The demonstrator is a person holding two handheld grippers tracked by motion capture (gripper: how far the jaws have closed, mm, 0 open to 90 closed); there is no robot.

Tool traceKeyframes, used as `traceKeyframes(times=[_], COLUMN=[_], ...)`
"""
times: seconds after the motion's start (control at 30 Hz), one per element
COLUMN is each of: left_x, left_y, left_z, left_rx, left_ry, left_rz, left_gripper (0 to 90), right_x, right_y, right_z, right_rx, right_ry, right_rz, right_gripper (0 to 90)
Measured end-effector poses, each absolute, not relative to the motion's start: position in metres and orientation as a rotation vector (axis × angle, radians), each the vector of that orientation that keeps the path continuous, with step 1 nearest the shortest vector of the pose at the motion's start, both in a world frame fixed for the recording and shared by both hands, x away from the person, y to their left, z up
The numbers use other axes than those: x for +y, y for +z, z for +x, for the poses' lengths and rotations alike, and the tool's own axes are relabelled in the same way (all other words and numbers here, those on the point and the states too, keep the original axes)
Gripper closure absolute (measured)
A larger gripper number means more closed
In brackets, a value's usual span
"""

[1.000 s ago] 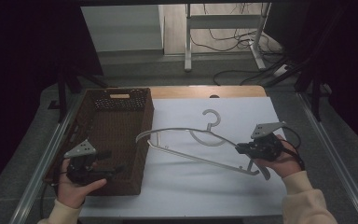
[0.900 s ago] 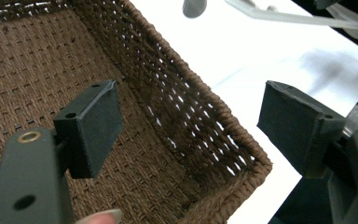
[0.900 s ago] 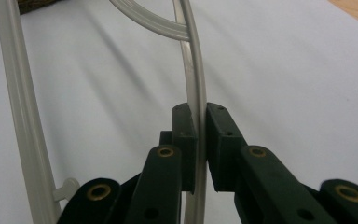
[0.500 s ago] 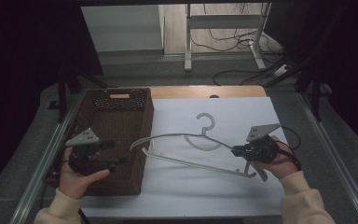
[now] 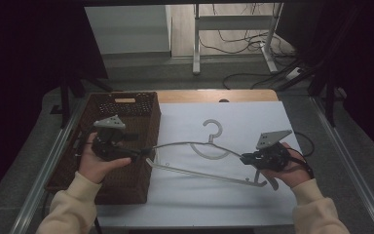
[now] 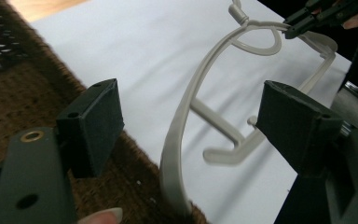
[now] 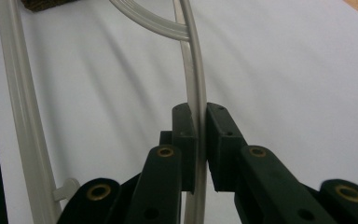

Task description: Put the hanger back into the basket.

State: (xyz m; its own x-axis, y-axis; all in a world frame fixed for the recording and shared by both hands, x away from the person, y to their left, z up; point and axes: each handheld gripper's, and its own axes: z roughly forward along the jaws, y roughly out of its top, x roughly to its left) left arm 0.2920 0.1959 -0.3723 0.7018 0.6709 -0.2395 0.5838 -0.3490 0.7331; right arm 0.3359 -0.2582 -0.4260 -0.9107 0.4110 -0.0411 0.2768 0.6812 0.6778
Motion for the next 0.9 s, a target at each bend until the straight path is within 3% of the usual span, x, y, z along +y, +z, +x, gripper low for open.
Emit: traceKeyframes(times=[0.53, 0.73, 0.8, 0.83, 0.9], left_x=[0.157, 0.141, 0.136, 0.135, 0.133], left_y=[-0.386, -0.391, -0.393, -0.393, -0.395], left_z=[0.32, 0.32, 0.32, 0.32, 0.32], left_rx=[0.87, 0.831, 0.836, 0.84, 0.857], left_ry=[0.005, -0.034, -0.004, 0.012, 0.034], left_rz=[2.245, 2.338, 2.387, 2.411, 2.427], left_gripper=[37.4, 55.3, 60.8, 69.2, 73.7], right_x=[-0.249, -0.245, -0.244, -0.245, -0.245], right_y=[-0.426, -0.426, -0.426, -0.427, -0.427], right_z=[0.333, 0.332, 0.331, 0.331, 0.331], right_rx=[2.723, 2.729, 2.736, 2.742, 2.744], right_ry=[1.048, 1.05, 1.042, 1.029, 1.026], right_rz=[0.505, 0.487, 0.482, 0.475, 0.474], right_gripper=[82.5, 82.5, 82.5, 82.4, 82.4])
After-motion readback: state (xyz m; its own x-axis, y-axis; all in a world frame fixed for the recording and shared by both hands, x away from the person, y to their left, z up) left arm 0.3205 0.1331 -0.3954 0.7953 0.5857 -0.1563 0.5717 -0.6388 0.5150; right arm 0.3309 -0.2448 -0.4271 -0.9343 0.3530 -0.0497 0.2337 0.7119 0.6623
